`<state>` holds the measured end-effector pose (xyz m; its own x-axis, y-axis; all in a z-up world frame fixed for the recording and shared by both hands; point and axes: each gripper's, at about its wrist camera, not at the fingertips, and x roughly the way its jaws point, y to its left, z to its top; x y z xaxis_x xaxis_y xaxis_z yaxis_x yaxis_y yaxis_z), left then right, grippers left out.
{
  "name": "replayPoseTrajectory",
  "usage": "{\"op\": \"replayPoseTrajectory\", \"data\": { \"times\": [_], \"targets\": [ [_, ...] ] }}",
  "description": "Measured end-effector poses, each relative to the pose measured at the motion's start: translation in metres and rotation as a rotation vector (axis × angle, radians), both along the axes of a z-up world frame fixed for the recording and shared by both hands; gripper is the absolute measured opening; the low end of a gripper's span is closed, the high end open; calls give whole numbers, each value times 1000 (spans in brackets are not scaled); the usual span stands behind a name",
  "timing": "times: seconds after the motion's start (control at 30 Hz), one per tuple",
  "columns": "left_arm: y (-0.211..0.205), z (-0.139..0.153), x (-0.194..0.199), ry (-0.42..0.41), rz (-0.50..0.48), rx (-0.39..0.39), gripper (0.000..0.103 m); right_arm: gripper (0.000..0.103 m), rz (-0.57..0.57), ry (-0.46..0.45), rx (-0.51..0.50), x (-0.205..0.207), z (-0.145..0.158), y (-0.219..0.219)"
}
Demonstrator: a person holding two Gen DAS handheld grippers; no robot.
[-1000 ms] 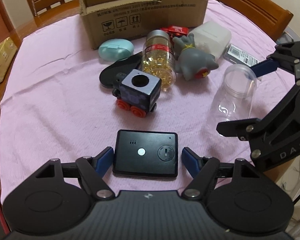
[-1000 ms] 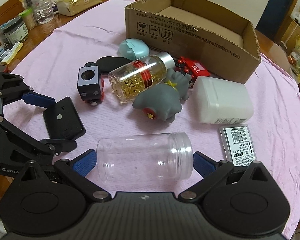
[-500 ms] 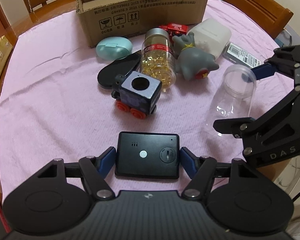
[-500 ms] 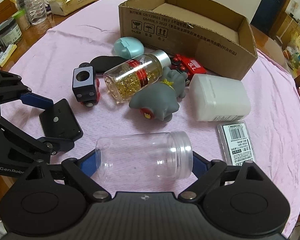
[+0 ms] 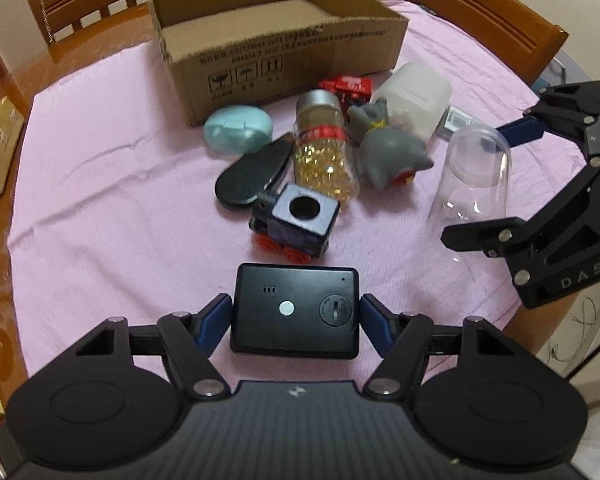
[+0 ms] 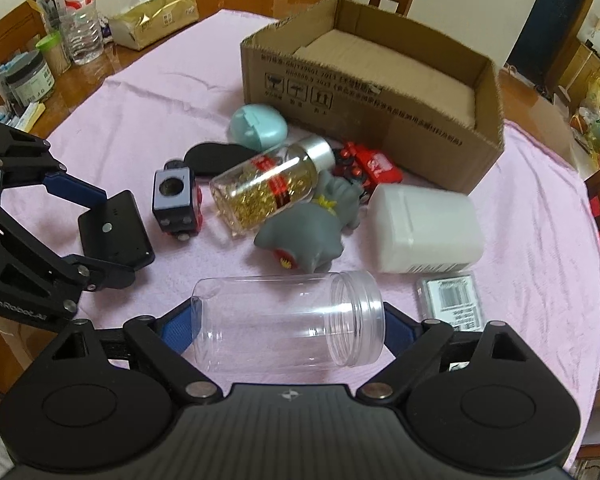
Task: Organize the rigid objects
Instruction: 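Close the left tool on the black device while the right tool grasps the clear jar, then carry the black device and jar into the cardboard box and open both tools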
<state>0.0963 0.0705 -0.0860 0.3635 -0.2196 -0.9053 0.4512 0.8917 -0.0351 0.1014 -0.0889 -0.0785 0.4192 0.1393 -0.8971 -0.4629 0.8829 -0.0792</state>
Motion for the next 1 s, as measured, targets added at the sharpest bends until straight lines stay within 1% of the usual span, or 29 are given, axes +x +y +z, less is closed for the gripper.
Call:
{"op": "replayPoseTrajectory", "data": {
  "times": [0.23, 0.37, 0.43, 0.5, 0.6, 0.8, 0.9, 1.0],
  "targets": [
    [-3, 38, 11, -38, -55, 5, 69, 94, -15, -32, 36, 6, 26, -6],
    [-9, 58, 25, -68, -58, -3, 69, 94, -16, -54, 71, 16, 43, -10],
    [-15, 65, 32, -96, -53, 6, 69, 94, 1, -67, 83, 23, 48, -13],
    [-19, 71, 40, -114, -33, 17, 69, 94, 16, -83, 92, 31, 53, -16],
    [-25, 80, 51, -136, -30, 15, 69, 94, 31, -110, 100, 44, 60, -19],
    [-36, 95, 80, -179, -14, 11, 69, 94, 32, -143, 122, 71, 72, -30],
    [-40, 101, 99, -209, -9, 17, 69, 94, 23, -163, 127, 84, 77, -35],
    [-43, 102, 129, -229, 19, 17, 69, 94, 10, -178, 135, 96, 82, -40]
  ]
}}
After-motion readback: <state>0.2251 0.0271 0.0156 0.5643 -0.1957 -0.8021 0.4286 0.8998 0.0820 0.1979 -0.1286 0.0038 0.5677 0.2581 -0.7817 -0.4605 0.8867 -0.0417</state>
